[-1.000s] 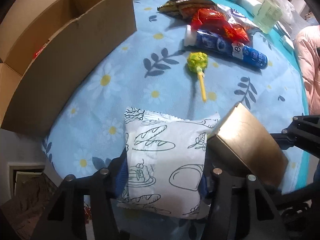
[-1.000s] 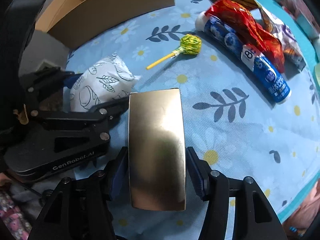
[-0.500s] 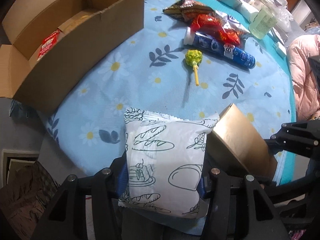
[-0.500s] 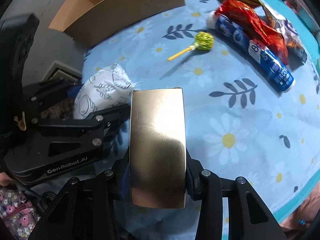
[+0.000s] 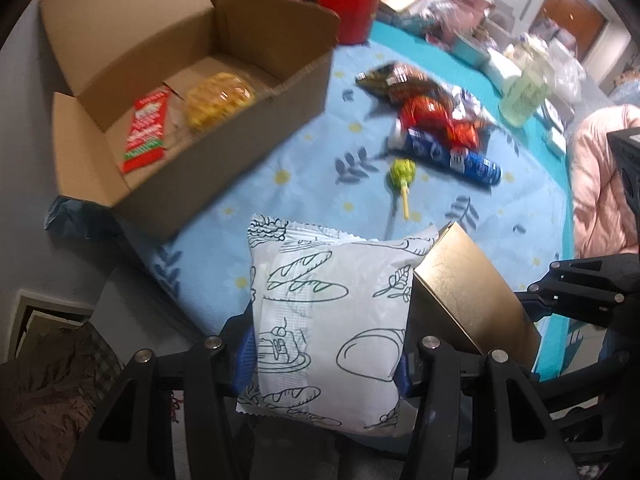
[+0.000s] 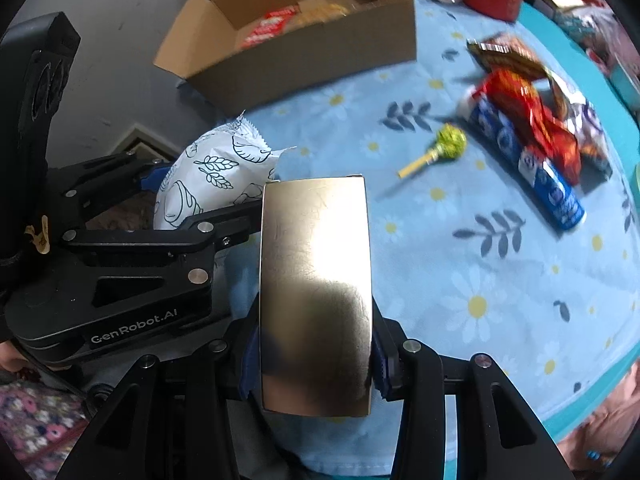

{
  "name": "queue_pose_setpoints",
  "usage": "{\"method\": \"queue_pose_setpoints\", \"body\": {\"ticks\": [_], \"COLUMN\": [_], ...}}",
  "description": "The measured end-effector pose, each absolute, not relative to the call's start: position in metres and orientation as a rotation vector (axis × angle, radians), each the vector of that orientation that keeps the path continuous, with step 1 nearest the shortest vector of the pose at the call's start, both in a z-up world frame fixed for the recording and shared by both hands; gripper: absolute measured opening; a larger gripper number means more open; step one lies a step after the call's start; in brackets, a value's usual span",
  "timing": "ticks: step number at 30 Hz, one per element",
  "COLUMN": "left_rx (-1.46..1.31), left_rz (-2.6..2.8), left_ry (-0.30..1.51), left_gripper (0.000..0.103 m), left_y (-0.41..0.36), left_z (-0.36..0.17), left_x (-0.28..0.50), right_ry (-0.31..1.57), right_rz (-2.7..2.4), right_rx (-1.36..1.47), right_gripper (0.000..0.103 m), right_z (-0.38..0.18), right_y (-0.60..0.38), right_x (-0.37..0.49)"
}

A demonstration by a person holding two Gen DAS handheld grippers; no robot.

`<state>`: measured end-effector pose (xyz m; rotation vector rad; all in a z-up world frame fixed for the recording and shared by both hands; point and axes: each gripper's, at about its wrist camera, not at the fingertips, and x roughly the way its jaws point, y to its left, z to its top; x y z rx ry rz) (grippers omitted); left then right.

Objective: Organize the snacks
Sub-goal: 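Lift the white bread bag with left tool while right tool carries the gold box, then lower bread bag into the box with left tool while right tool lowers gold box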

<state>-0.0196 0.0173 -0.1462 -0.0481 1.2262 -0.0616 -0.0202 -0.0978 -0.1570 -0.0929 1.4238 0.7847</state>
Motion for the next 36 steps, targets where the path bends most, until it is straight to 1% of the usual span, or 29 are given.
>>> {"method": "queue_pose_setpoints", "body": {"ticks": [15, 22, 30, 36], "left_rx": [-0.106, -0.109, -0.109, -0.124], "left_rz": [0.020, 0.042, 0.054, 0.065], "left_ry": [1.057, 0.996, 0.952, 0.940], "left_gripper": [0.052, 0.052, 0.052, 0.052], "left_y": [0.058, 0.077, 0.100, 0.120], "left_z": [-0.076, -0.052, -0.038, -0.035], "left_x": [-0.001, 0.016, 0.039, 0.062], "right_ry": [1.262, 1.210, 1.155, 1.131], "right_rz": [0.860, 0.873, 0.874, 0.880], "right_rx": [-0.106, -0.111, -0.123, -0.138], "right_gripper": [0.043, 0.043, 0.043, 0.043], "right_z": [-0.079, -0.059, -0.039, -0.035], "right_y": [-0.085, -0.071, -0.051, -0.032], "right_x": [0.017, 0.039, 0.071, 0.102]}}
